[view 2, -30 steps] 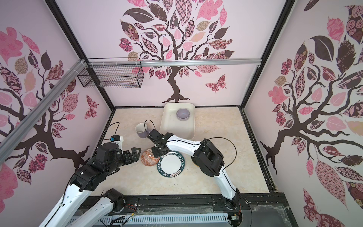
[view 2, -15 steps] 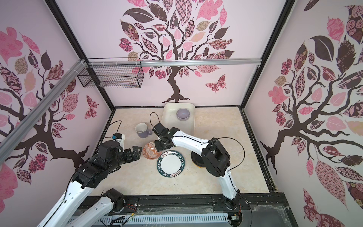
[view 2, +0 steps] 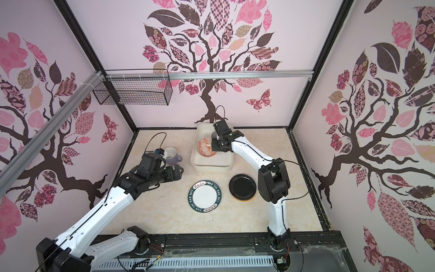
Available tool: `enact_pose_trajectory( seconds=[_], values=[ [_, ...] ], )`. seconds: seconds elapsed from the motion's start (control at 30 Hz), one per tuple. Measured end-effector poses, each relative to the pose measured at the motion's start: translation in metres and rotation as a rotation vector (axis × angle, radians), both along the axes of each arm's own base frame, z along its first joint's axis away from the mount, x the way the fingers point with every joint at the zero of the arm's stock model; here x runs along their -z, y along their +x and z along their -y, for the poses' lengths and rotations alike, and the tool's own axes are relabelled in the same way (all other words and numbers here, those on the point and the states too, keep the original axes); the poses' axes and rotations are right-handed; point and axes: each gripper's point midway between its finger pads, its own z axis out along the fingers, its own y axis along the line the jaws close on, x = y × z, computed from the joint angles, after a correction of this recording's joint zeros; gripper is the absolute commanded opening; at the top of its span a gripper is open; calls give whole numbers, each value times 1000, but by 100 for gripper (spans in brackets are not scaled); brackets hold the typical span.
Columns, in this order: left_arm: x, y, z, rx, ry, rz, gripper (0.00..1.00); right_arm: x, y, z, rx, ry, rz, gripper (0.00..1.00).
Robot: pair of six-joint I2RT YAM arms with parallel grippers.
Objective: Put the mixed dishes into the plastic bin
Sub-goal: 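Lift the orange-patterned bowl and carry it over the cream bin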
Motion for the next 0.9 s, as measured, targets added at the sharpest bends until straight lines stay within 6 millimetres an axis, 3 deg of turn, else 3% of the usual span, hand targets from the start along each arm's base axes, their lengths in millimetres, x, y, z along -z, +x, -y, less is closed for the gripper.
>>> enact_pose_trajectory(
  seconds=[0.17, 0.33, 0.47, 0.77, 0.9],
  values=[
    [7, 28, 20, 29, -5, -22, 93, -18, 48, 20, 67, 27, 76, 3],
    [20, 38, 31, 50, -16, -54, 93, -1, 88, 24, 96, 29, 82, 3],
    [17, 40, 32, 53, -25, -42, 93, 20, 111, 25, 111, 24, 68, 3],
    [17, 40, 34, 59, -31, -41, 93, 47, 128, 41, 147, 14, 33, 4],
    [16, 39, 34, 61, -33, -42, 93, 68, 131, 45, 159, 5, 1, 4]
  ],
)
